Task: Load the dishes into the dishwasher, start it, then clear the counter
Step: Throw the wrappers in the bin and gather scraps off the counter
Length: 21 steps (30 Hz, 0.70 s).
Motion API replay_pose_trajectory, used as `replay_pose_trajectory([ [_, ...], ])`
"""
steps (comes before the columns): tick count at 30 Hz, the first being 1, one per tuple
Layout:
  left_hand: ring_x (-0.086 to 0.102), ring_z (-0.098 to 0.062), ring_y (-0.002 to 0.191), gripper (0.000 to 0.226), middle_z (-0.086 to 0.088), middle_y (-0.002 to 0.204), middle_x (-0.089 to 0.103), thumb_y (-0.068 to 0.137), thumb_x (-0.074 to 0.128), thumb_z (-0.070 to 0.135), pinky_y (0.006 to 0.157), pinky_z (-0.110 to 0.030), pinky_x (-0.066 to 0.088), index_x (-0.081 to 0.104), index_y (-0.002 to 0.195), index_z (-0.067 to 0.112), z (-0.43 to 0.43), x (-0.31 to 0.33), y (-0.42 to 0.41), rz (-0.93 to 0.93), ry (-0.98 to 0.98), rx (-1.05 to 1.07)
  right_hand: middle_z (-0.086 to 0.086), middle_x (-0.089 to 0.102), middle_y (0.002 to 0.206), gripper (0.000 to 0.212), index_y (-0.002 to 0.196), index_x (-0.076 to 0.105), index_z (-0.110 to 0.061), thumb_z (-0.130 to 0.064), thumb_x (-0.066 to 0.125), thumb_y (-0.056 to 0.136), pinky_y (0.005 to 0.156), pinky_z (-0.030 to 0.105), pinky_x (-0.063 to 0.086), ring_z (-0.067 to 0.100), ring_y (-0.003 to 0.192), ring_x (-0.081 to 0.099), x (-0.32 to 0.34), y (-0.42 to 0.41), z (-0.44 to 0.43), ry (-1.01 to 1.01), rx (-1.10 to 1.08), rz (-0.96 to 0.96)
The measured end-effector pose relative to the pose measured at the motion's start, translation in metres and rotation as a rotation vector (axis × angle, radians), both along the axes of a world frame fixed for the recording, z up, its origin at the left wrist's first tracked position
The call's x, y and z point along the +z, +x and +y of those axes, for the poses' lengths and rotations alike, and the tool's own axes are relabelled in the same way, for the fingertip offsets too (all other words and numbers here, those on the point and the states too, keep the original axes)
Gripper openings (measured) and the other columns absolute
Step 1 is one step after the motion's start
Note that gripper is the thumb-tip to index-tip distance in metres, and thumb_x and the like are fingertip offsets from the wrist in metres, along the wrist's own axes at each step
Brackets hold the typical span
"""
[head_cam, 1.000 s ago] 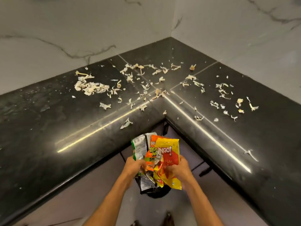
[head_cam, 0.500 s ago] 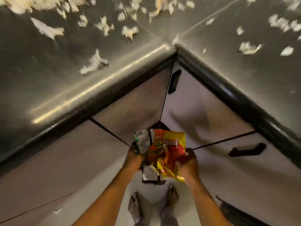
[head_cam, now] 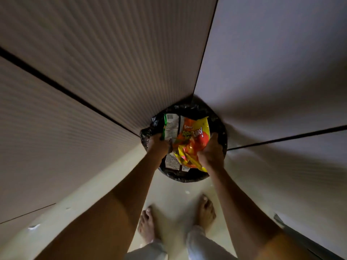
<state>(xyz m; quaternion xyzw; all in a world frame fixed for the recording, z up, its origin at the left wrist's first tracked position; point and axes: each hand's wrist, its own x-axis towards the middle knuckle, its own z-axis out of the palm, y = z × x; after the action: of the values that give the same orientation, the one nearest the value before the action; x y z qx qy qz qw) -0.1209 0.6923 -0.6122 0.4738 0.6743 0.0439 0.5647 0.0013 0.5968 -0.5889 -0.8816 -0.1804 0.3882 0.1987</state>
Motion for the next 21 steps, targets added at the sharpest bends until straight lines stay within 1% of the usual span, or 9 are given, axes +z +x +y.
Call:
replay_pose_trajectory([
  [1, 0.060, -0.021, 0.072, 0.022, -0.011, 0.091, 0.063, 0.088, 0.056, 0.002, 0.056, -0.023, 0.050, 0.065, 0.107, 0.007, 0.003, -0.013, 0.001, 0.034, 0.008, -0.005, 0.019, 0.061, 0.122, 0.054, 0.134, 0.032, -0.008, -0.014, 0.065, 0.091, 0.084, 0.044, 0.056, 0.036, 0.103, 0.065, -0.014, 0.001, 0.003, -0.024, 0.004, -0.013],
  [2, 0.063, -0.026, 0.080, 0.026, -0.014, 0.097, 0.065, 0.087, 0.055, 0.002, 0.060, -0.028, 0.051, 0.063, 0.111, 0.006, 0.006, -0.028, 0.002, 0.071, 0.013, -0.011, 0.020, 0.061, 0.121, 0.057, 0.137, 0.030, -0.008, -0.012, 0.063, 0.091, 0.084, 0.046, 0.057, 0.037, 0.102, 0.065, -0.027, 0.002, 0.006, -0.052, 0.010, -0.026],
  [4, 0.062, -0.039, 0.101, 0.034, -0.023, 0.110, 0.065, 0.084, 0.054, 0.003, 0.080, -0.045, 0.054, 0.060, 0.118, 0.007, 0.010, -0.052, 0.003, 0.126, -0.005, -0.039, 0.023, 0.060, 0.123, 0.069, 0.148, 0.019, -0.006, -0.012, 0.060, 0.093, 0.084, 0.045, 0.056, 0.039, 0.104, 0.065, -0.046, 0.006, 0.010, -0.115, 0.029, -0.043],
  [7, 0.059, -0.039, 0.110, 0.038, -0.022, 0.117, 0.062, 0.085, 0.053, 0.003, 0.091, -0.048, 0.052, 0.058, 0.123, 0.006, 0.014, -0.067, 0.007, 0.163, -0.046, -0.071, 0.024, 0.059, 0.124, 0.083, 0.152, 0.005, -0.004, -0.017, 0.062, 0.093, 0.084, 0.047, 0.057, 0.039, 0.104, 0.065, -0.068, 0.010, 0.014, -0.170, 0.031, -0.021],
  [10, 0.058, -0.035, 0.109, 0.039, -0.019, 0.118, 0.062, 0.086, 0.058, 0.008, 0.086, -0.038, 0.052, 0.057, 0.125, 0.005, 0.008, -0.045, 0.012, 0.138, -0.047, -0.062, 0.022, 0.059, 0.123, 0.082, 0.146, 0.017, -0.002, -0.022, 0.071, 0.087, 0.083, 0.049, 0.057, 0.039, 0.103, 0.065, -0.066, 0.008, 0.014, -0.197, -0.029, 0.002],
  [12, 0.057, -0.033, 0.109, 0.041, -0.017, 0.119, 0.061, 0.087, 0.060, 0.010, 0.077, -0.031, 0.044, 0.055, 0.128, 0.007, 0.002, -0.027, 0.011, 0.140, -0.026, -0.062, 0.022, 0.060, 0.123, 0.079, 0.142, 0.023, -0.002, -0.020, 0.074, 0.085, 0.084, 0.045, 0.057, 0.039, 0.105, 0.064, -0.052, 0.007, 0.011, -0.222, -0.040, -0.021],
  [15, 0.057, -0.033, 0.108, 0.037, -0.013, 0.116, 0.062, 0.087, 0.057, 0.008, 0.075, -0.032, 0.042, 0.056, 0.125, 0.011, -0.008, 0.008, 0.006, 0.160, 0.016, -0.098, 0.022, 0.058, 0.126, 0.079, 0.144, 0.023, -0.002, -0.017, 0.073, 0.085, 0.084, 0.042, 0.055, 0.039, 0.110, 0.062, -0.019, 0.003, 0.003, -0.232, -0.018, -0.041],
  [18, 0.060, -0.032, 0.107, 0.033, -0.016, 0.119, 0.064, 0.089, 0.052, 0.004, 0.084, -0.038, 0.050, 0.060, 0.121, 0.010, -0.015, 0.047, -0.003, 0.100, 0.020, -0.122, 0.019, 0.057, 0.129, 0.069, 0.143, 0.030, -0.003, -0.021, 0.069, 0.088, 0.084, 0.039, 0.052, 0.036, 0.114, 0.060, 0.027, -0.003, -0.006, -0.202, 0.015, -0.040],
  [21, 0.060, -0.024, 0.106, 0.035, -0.009, 0.119, 0.062, 0.092, 0.052, 0.002, 0.091, -0.032, 0.051, 0.059, 0.125, 0.005, -0.020, 0.096, -0.009, 0.042, 0.001, -0.191, 0.015, 0.057, 0.129, 0.054, 0.136, 0.043, -0.007, -0.027, 0.065, 0.090, 0.084, 0.034, 0.048, 0.033, 0.115, 0.058, 0.082, -0.010, -0.015, -0.164, 0.046, 0.018],
])
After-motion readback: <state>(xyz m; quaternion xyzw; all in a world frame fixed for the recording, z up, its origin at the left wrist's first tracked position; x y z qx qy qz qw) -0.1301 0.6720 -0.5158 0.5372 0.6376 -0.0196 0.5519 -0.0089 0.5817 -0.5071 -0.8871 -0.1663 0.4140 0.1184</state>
